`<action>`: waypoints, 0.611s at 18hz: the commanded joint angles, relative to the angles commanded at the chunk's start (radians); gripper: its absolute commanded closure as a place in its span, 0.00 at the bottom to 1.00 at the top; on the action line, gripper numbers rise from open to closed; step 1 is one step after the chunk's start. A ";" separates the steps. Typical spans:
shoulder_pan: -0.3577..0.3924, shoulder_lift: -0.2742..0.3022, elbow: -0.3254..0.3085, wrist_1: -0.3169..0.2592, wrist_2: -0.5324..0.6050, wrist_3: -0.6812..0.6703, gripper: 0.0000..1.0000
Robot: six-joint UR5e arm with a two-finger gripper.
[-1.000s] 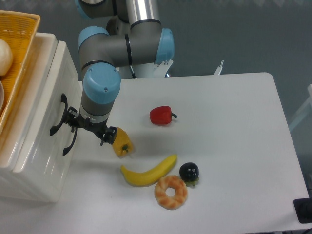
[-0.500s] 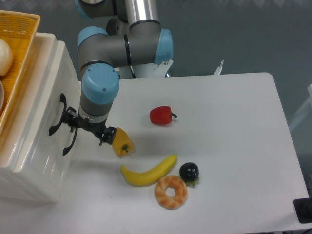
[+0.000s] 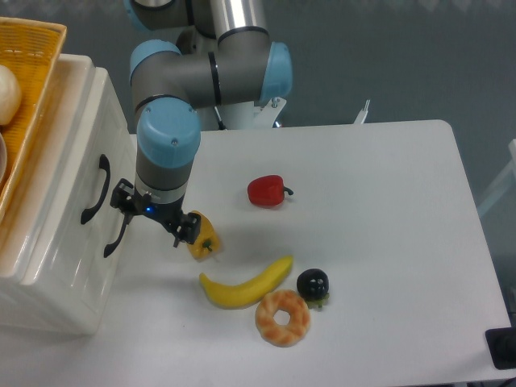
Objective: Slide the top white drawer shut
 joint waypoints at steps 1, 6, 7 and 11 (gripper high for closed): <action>0.011 0.002 0.011 0.002 0.002 0.029 0.00; 0.045 0.005 0.031 0.003 0.098 0.284 0.00; 0.046 0.005 0.031 0.005 0.116 0.325 0.00; 0.107 0.012 0.031 0.052 0.178 0.466 0.00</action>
